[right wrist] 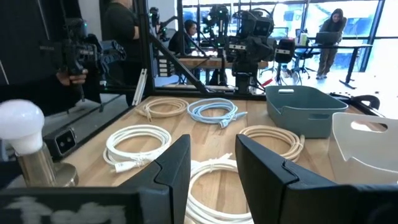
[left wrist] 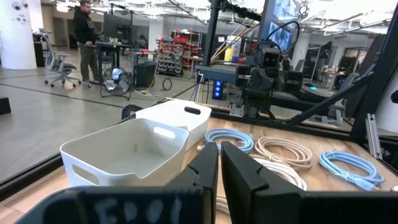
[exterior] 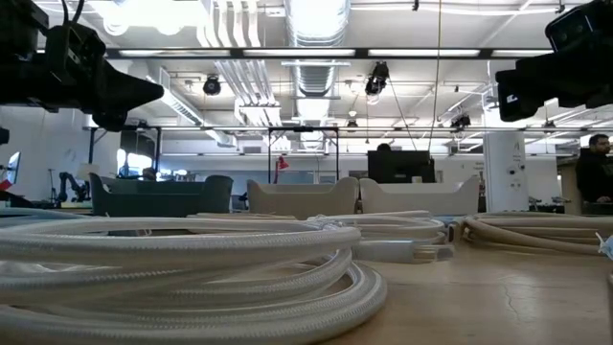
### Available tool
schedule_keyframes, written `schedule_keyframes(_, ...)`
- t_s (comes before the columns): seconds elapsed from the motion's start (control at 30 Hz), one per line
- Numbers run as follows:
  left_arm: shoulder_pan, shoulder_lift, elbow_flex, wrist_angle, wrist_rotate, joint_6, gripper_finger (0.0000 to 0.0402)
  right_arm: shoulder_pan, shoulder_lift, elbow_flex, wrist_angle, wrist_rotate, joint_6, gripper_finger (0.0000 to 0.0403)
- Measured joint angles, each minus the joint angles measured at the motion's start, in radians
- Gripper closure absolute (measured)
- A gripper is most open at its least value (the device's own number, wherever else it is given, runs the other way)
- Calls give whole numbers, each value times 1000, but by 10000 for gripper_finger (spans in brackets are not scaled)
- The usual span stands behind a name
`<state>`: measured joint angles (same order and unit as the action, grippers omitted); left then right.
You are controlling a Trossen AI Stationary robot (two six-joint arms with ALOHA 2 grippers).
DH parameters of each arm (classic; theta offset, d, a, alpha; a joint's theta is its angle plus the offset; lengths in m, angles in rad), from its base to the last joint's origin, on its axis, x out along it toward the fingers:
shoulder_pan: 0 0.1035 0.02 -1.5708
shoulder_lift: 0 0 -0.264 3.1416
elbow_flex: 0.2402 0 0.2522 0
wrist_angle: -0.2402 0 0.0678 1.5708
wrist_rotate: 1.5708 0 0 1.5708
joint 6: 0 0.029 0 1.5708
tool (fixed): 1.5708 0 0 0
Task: Pick & Place USB Port
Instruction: Put the top blue USB cable into the white bin
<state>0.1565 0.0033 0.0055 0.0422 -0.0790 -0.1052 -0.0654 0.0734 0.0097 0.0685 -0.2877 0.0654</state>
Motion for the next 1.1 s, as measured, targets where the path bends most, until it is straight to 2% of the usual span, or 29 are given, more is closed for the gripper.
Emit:
schedule_keyframes(0.2,0,0,0,2,0,-6,376,0,0,0,46,1,-60,280)
schedule_keyframes(0.43,0,0,0,2,14,-145,376,0,0,0,141,9,-104,280)
schedule_keyframes(0.57,0,0,0,3,6,-166,376,0,0,0,162,76,-109,280)
schedule_keyframes(0.67,0,0,0,18,1,-164,372,0,4,0,160,210,-94,280)
schedule_keyframes(0.77,0,3,0,81,-6,-162,355,-1,20,0,160,320,-81,276)
schedule_keyframes(0.87,0,12,0,156,-27,-132,329,-1,43,0,166,381,-71,267)
schedule_keyframes(1.0,0,25,0,222,-46,-71,293,-1,87,0,222,394,-71,257)
schedule_keyframes(1.1,0,39,0,231,-54,-54,273,-1,128,0,333,395,-21,261)
